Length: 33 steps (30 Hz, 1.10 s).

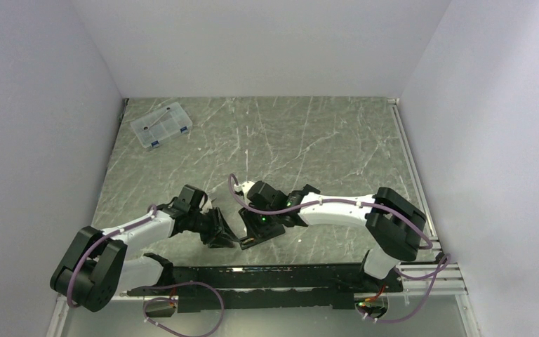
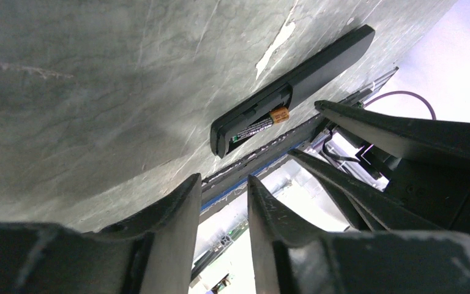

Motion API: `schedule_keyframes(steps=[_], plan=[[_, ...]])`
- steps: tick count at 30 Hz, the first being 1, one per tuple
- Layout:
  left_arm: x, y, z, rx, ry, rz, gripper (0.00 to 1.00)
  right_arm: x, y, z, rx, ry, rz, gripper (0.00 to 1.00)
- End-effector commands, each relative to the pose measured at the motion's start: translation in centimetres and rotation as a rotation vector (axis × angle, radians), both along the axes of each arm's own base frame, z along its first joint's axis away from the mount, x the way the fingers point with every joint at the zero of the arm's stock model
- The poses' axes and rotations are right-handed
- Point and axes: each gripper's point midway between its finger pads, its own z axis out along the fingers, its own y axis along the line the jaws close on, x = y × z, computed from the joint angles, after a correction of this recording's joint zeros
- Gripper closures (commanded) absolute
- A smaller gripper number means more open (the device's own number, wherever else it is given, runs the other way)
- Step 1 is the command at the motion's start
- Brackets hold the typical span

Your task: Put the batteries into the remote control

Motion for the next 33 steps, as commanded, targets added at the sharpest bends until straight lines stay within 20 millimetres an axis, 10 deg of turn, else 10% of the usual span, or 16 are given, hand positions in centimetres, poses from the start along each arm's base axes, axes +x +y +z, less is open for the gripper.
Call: schedule_keyframes(steps=[1,33], plan=[[-0.3,-0.2,0.1,-0.007,-0.013,-0.023,0.66,0.7,0.7,0.9,0.018,-0.015,-0.023,0.62],[-1.3,0.4,0.1,0.056,-0.033,-0.065,0.65,-2.1,0.7,3.7,0.174,-0.430,0.738,0.55]])
